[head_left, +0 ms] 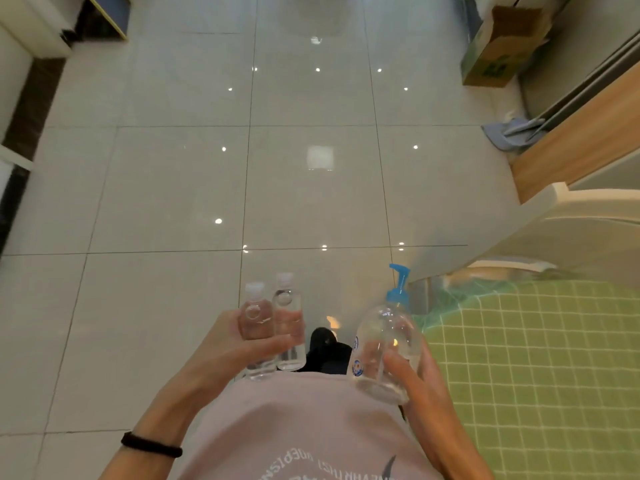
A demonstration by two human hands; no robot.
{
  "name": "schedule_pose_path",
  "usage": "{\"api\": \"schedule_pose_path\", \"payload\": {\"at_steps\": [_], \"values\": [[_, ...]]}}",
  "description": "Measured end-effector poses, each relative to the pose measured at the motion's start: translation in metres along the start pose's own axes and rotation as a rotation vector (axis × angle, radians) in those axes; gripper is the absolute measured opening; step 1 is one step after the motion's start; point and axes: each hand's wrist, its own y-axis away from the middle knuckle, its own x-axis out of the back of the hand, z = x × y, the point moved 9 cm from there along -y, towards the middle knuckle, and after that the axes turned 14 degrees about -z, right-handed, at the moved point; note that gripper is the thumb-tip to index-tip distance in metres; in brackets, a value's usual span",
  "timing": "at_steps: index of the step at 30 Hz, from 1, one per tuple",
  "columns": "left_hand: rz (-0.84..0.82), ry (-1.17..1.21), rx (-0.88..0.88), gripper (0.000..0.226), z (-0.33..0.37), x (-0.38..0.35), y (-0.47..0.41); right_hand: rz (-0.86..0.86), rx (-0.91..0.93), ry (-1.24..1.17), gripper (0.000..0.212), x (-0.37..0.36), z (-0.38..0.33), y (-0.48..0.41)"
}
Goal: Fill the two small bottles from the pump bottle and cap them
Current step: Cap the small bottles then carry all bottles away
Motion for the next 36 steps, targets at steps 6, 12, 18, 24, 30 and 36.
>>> {"api": "schedule_pose_path", "payload": {"at_steps": [6,12,18,24,30,36], "values": [[-0.005,0.007,0.002,0.049,0.043,0.011,-0.047,0.014,-0.017,0.011,0.080,0.028,-0.035,-0.043],[-0.055,-0.023,0.032,0.052,0.088,0.033,-0.113,0.066,-0.015,-0.040,0.084,0.041,-0.069,-0.103],[-0.134,-0.076,0.029,0.052,0.151,0.066,-0.198,0.185,0.037,-0.124,0.089,0.052,-0.111,-0.171],[-0.320,-0.140,0.063,0.048,0.227,0.069,-0.279,0.304,0.088,-0.277,0.089,0.059,-0.156,-0.220],[-0.485,-0.286,0.086,0.041,0.289,0.045,-0.361,0.418,0.108,-0.310,0.078,0.081,-0.185,-0.245],[-0.651,-0.425,0.168,0.036,0.325,-0.012,-0.438,0.531,0.175,-0.348,0.084,0.132,-0.218,-0.269]]}}
